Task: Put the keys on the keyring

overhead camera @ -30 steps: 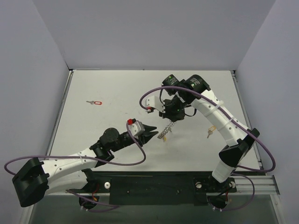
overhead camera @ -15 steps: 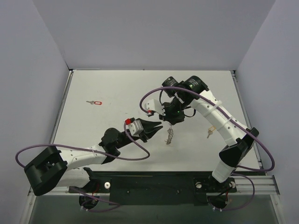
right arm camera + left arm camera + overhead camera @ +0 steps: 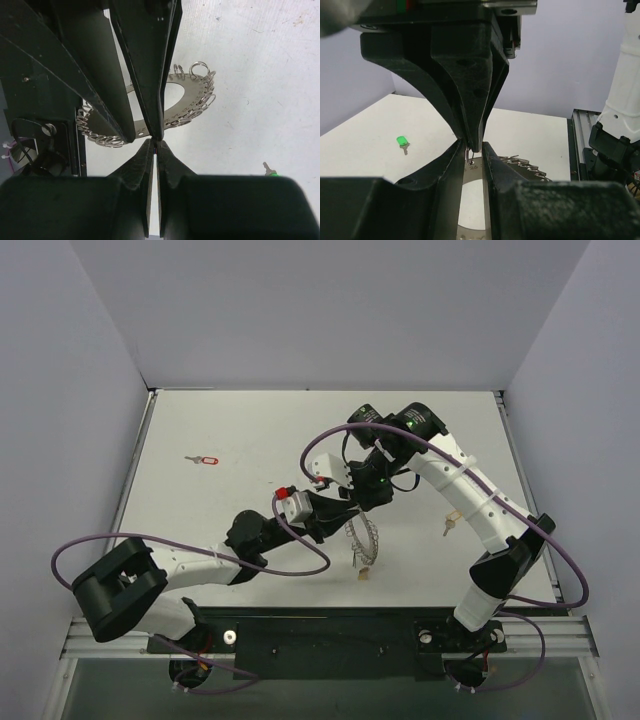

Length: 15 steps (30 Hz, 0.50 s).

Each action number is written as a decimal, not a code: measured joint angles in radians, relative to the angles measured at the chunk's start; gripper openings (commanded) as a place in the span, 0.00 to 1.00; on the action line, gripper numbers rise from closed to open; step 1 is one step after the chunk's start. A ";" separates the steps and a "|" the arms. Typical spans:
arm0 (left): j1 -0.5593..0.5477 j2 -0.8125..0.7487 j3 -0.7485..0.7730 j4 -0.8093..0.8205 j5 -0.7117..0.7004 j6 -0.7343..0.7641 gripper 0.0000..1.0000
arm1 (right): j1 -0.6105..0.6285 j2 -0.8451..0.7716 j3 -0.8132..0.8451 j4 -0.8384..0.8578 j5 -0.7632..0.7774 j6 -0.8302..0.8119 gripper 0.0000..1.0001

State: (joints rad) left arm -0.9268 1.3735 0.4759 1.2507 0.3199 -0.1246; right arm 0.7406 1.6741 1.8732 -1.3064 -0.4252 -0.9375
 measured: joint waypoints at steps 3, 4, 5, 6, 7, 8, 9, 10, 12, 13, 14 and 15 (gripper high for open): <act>0.000 0.002 0.016 -0.001 0.003 0.002 0.29 | 0.000 0.000 0.000 0.000 -0.011 -0.003 0.00; 0.000 0.002 0.021 -0.003 0.003 0.005 0.29 | 0.000 0.000 0.000 0.000 -0.013 -0.004 0.00; 0.000 0.002 0.023 -0.006 0.003 0.007 0.29 | 0.000 0.000 0.000 0.000 -0.015 -0.004 0.00; 0.000 0.002 0.026 -0.014 0.003 0.012 0.29 | 0.000 0.000 0.000 0.000 -0.017 -0.005 0.00; 0.000 0.002 0.027 -0.023 0.003 0.017 0.29 | 0.000 -0.001 0.000 0.000 -0.018 -0.006 0.00; 0.000 0.001 0.027 -0.037 0.003 0.027 0.30 | 0.000 -0.001 0.000 0.000 -0.020 -0.007 0.00; 0.000 0.000 0.028 -0.048 0.003 0.032 0.29 | -0.002 -0.001 0.000 0.000 -0.022 -0.007 0.00; 0.000 -0.002 0.028 -0.060 0.003 0.037 0.30 | -0.002 -0.001 0.000 0.000 -0.024 -0.007 0.00; 0.000 -0.006 0.028 -0.083 0.003 0.048 0.29 | -0.003 -0.001 0.000 0.000 -0.029 -0.007 0.00; 0.000 -0.006 0.028 -0.091 0.003 0.051 0.29 | -0.005 -0.001 0.000 0.000 -0.029 -0.007 0.00; 0.000 -0.007 0.028 -0.098 0.003 0.057 0.30 | -0.007 -0.001 0.000 0.000 -0.031 -0.008 0.00; 0.000 -0.007 0.028 -0.105 0.003 0.060 0.29 | -0.007 -0.001 0.000 0.000 -0.032 -0.008 0.00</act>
State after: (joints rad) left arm -0.9268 1.3666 0.5037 1.1454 0.3233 -0.0647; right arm 0.7334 1.6733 1.8732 -1.3060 -0.4576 -0.9451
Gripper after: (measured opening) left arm 0.294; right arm 0.007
